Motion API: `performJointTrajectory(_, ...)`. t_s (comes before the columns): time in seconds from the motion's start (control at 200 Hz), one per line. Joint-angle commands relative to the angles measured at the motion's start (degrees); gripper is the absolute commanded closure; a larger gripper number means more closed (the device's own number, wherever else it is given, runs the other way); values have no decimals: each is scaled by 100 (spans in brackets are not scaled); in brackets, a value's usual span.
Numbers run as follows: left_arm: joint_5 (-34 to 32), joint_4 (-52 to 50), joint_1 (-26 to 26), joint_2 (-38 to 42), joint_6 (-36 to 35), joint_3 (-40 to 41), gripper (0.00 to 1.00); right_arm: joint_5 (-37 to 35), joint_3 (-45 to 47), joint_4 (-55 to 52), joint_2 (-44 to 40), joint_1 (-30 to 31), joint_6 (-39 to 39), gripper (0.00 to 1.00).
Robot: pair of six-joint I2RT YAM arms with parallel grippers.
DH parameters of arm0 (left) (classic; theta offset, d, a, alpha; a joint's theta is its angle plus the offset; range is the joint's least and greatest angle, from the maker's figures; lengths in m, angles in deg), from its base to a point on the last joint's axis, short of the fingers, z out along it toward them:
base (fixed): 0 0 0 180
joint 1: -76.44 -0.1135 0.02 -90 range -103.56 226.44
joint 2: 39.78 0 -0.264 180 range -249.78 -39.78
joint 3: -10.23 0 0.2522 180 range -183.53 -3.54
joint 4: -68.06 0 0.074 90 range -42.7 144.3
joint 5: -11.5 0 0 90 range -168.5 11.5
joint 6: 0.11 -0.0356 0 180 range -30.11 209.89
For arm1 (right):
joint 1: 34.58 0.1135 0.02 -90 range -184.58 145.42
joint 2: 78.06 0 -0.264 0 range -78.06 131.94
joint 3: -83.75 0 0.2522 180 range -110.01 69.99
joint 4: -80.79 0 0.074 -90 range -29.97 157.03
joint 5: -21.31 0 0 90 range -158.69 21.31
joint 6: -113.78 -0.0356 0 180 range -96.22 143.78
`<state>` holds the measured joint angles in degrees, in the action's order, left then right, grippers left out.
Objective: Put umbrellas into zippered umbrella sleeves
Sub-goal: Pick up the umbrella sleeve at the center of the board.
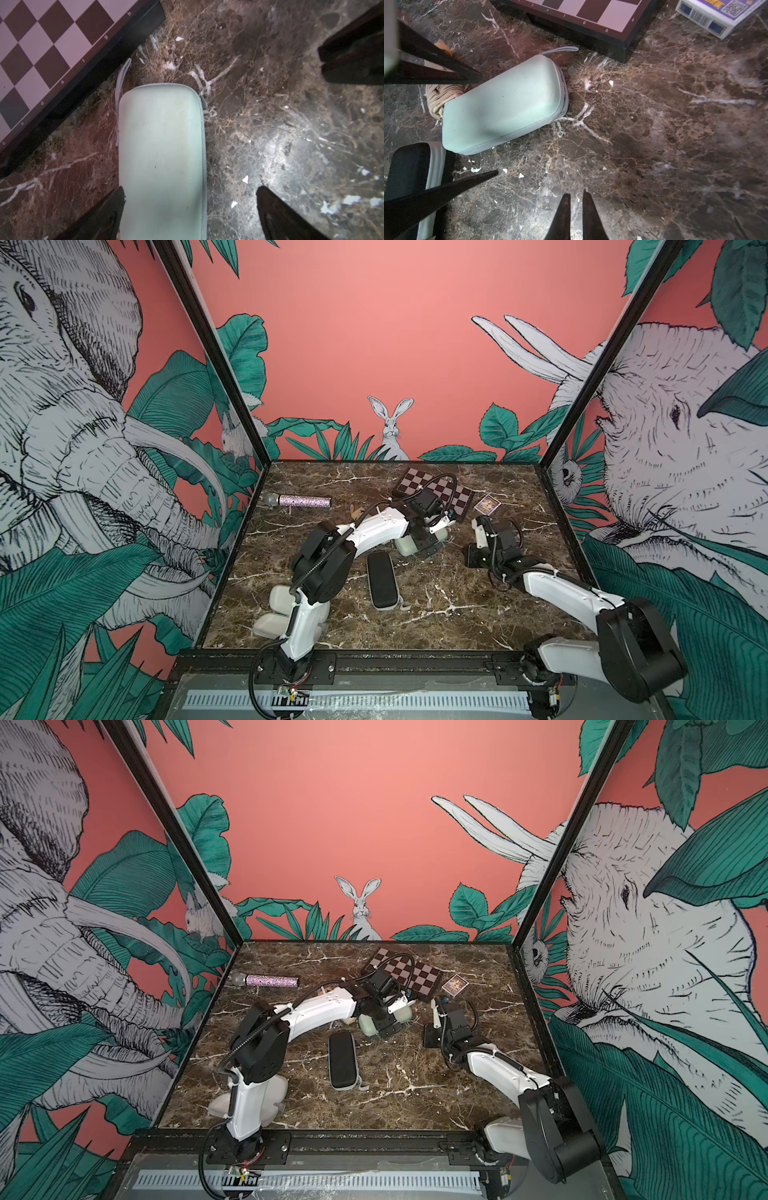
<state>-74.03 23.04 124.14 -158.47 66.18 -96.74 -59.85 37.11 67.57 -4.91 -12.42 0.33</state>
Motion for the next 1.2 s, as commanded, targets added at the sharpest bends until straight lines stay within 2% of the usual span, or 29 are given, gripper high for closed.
performJointTrajectory(0.0,176,-449,-101,-119,-686,-247,1,133,24,240,32,-32,135,87)
performJointTrajectory(0.185,519,-634,-297,-412,-911,-529,1,223,88,324,50,-120,208,87)
performJointTrajectory(0.285,666,-547,-290,-487,-960,-427,5,288,118,394,94,-176,208,87)
performJointTrajectory(0.495,450,95,-303,-206,-1506,234,26,565,230,434,63,-214,513,86)
performJointTrajectory(0.57,423,521,-304,31,-1778,597,34,986,242,436,55,-209,801,84)
performJointTrajectory(0.645,442,784,-307,206,-1972,852,38,1231,220,353,70,-212,1005,79)
performJointTrajectory(0.8,649,620,-367,469,-2321,967,38,1388,205,86,-8,-203,1507,72)
performJointTrajectory(0.995,1196,315,-549,1033,-2779,1128,37,1726,160,130,-116,-197,1727,66)
performJointTrajectory(1.195,1304,-141,-718,1559,-3192,1095,37,2031,-151,-1,-343,-178,2258,64)
